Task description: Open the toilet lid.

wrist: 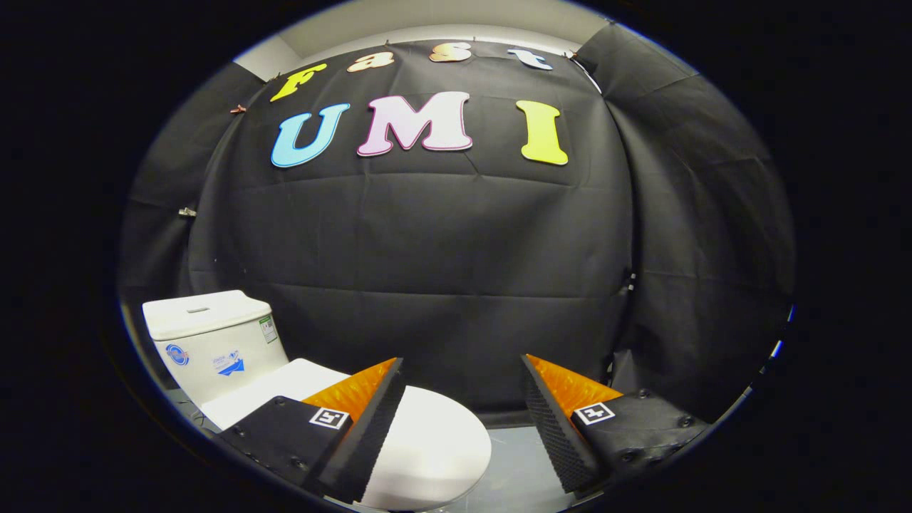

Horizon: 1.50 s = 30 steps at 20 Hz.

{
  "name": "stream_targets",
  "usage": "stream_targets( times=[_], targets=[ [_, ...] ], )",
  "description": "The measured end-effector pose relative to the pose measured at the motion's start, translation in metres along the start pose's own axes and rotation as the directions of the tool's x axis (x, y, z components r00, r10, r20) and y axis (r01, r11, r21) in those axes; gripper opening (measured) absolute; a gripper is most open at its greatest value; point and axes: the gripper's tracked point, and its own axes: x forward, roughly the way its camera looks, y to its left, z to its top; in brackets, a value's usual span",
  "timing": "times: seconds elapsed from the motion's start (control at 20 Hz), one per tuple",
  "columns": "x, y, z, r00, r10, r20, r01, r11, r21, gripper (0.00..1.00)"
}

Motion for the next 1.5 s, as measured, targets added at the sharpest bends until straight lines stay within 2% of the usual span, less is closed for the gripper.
stream_targets(
  times=[0.4,0.6,0.75,1.0,1.3,1.5],
  targets=[
    [0.003,0.003,-0.007,0.999,0.020,-0.050,-0.019,1.000,0.021,0.98],
    [-0.003,0.007,0.000,0.994,0.076,-0.072,-0.075,0.997,0.016,0.99],
    [-0.011,0.004,-0.011,0.987,0.112,-0.119,-0.107,0.993,0.045,0.99],
    [-0.023,-0.017,-0.041,0.972,0.107,-0.207,-0.090,0.992,0.088,0.99],
    [-0.049,-0.033,-0.106,0.917,0.131,-0.377,-0.063,0.980,0.187,0.99],
    [-0.069,-0.030,-0.147,0.858,0.182,-0.480,-0.053,0.961,0.270,0.99]
  ],
)
